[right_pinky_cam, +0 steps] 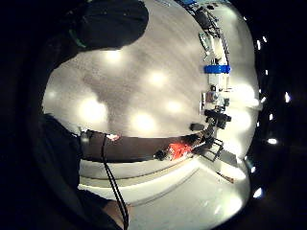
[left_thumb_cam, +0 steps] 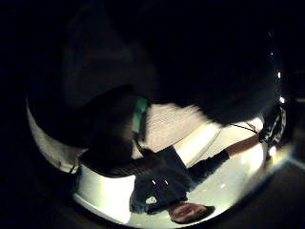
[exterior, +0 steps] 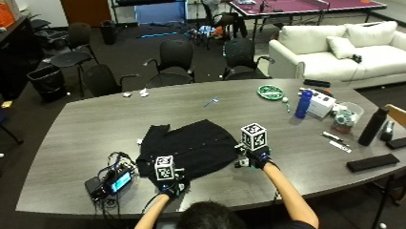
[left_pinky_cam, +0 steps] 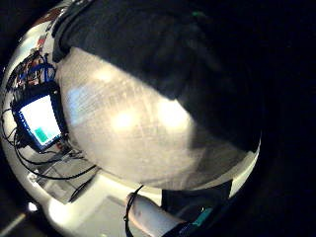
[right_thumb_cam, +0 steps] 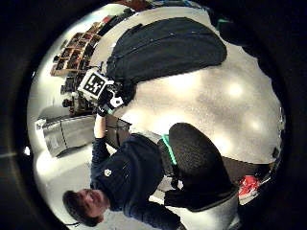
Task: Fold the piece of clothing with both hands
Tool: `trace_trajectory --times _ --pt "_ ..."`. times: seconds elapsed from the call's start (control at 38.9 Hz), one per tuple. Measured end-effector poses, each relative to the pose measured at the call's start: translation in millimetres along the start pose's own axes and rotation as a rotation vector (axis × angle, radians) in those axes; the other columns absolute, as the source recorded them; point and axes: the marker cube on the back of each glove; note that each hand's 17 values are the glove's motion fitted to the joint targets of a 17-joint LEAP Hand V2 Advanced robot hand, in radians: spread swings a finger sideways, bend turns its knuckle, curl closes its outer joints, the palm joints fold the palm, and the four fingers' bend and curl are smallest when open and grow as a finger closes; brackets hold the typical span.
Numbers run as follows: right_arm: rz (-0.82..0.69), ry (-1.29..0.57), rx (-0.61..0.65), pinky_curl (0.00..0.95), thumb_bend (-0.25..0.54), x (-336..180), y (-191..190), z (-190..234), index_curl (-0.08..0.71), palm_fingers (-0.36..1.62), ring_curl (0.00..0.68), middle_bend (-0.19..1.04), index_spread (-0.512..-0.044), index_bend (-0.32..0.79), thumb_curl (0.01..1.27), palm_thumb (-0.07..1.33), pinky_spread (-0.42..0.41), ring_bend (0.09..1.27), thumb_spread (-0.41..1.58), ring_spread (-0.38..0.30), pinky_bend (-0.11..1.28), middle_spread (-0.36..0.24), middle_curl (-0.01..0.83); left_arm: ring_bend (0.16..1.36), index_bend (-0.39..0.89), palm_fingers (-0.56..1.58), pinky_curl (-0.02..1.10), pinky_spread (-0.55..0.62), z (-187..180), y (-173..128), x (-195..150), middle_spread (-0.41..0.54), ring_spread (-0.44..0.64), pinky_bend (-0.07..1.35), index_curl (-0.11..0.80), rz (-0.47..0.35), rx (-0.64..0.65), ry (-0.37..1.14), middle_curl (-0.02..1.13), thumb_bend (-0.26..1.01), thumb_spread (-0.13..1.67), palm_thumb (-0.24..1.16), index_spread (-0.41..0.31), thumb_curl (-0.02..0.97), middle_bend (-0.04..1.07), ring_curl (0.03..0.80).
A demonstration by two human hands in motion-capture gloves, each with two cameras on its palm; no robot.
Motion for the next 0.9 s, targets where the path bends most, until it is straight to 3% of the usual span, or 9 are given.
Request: trace_trajectory --times 0.08,0.1,0.13,0.31,0.44,0.54,0.69,0.8,0.9 --pt "0.003 -0.004 -0.01 0.349 -0.02 2.1 -9.2 7.7 0.246 0.56 0.35 0.18 -0.321 0.13 0.31 0.48 0.014 0.49 1.14 -0.095 0.46 -0.046 0.325 0.58 0.21 0.36 0.31 0.25 -6.2 -11.5 -3.1 0.17 0.35 0.41 0.296 -0.004 0.072 0.009 0.32 0.05 1.12 0.37 0.032 0.327 0.3 0.228" --pt "0.004 -0.006 -0.012 0.349 -0.02 3.0 -13.6 10.4 0.246 0.56 0.351 0.18 -0.321 0.13 0.31 0.48 0.014 0.49 1.14 -0.095 0.46 -0.046 0.325 0.56 0.25 0.57 0.32 0.16 -8.6 -14.7 -4.2 0.117 0.26 0.45 0.317 -0.007 0.087 0.009 0.33 0.07 1.14 0.42 -0.01 0.341 0.32 0.229" --pt "0.005 -0.008 -0.013 0.35 -0.019 3.7 -18.4 13.0 0.247 0.56 0.352 0.18 -0.321 0.13 0.31 0.48 0.013 0.49 1.15 -0.095 0.46 -0.046 0.326 0.54 0.24 0.63 0.31 0.11 -11.1 -17.0 -5.0 0.088 0.22 0.45 0.314 -0.012 0.096 0.007 0.32 0.09 1.16 0.45 -0.026 0.349 0.32 0.214" --pt "-0.022 -0.015 0.019 0.355 -0.007 -13.2 -39.5 8.9 0.245 0.55 0.357 0.18 -0.322 0.12 0.33 0.52 0.013 0.49 1.15 -0.095 0.46 -0.046 0.331 0.55 0.23 0.87 0.35 -0.09 -26.3 -28.5 -3.6 -0.056 -0.01 0.43 0.359 -0.025 0.158 -0.031 0.38 0.16 1.18 0.64 -0.121 0.411 0.33 0.273" --pt "-0.045 -0.018 -0.026 0.358 0.017 -28.4 -58.8 14.9 0.215 0.54 0.365 0.23 -0.35 0.07 0.36 0.61 0.013 0.51 1.15 -0.099 0.47 -0.066 0.354 0.5 0.25 1.06 0.37 -0.17 -43.0 -33.3 -2.6 -0.126 -0.12 0.41 0.396 -0.008 0.188 0.061 0.41 0.17 1.1 0.74 -0.171 0.461 0.36 0.295" --pt "0.058 0.029 -0.1 0.361 0.007 -30.3 -79.8 34.3 0.2 0.53 0.367 0.23 -0.366 0.07 0.37 0.63 0.012 0.52 1.14 -0.105 0.48 -0.074 0.364 0.47 0.25 1.1 0.39 -0.21 -58.1 -35.3 -5.3 -0.163 -0.17 0.39 0.421 0.016 0.199 0.13 0.44 0.15 1.02 0.79 -0.195 0.505 0.36 0.318" --pt "0.1 0.058 -0.153 0.376 0.013 -37.0 -120.1 67.3 0.153 0.56 0.394 0.24 -0.355 0.01 0.41 0.71 -0.079 0.59 1.12 -0.152 0.56 -0.102 0.383 0.49 0.21 1.18 0.42 -0.25 -71.4 -38.2 -11.8 -0.213 -0.24 0.42 0.444 0.058 0.138 0.221 0.48 0.12 0.92 0.82 -0.225 0.557 0.37 0.356" --pt "0.094 0.093 -0.085 0.385 0.015 -37.1 -144.0 78.3 0.141 0.51 0.41 0.25 -0.355 0.04 0.43 0.75 -0.095 0.61 1.11 -0.167 0.57 -0.112 0.398 0.5 0.2 1.2 0.44 -0.27 -74.1 -43.6 -15.0 -0.242 -0.27 0.44 0.459 0.074 0.113 0.278 0.49 0.09 0.89 0.81 -0.238 0.582 0.37 0.375" --pt "0.083 0.108 -0.019 0.371 0.026 -37.6 -160.0 85.3 0.173 0.57 0.401 0.26 -0.327 0.15 0.46 0.81 -0.105 0.57 1.11 -0.178 0.53 -0.132 0.409 0.5 0.2 1.2 0.46 -0.28 -73.7 -45.8 -17.7 -0.259 -0.28 0.45 0.473 0.084 0.095 0.328 0.5 0.07 0.87 0.82 -0.252 0.608 0.38 0.391"
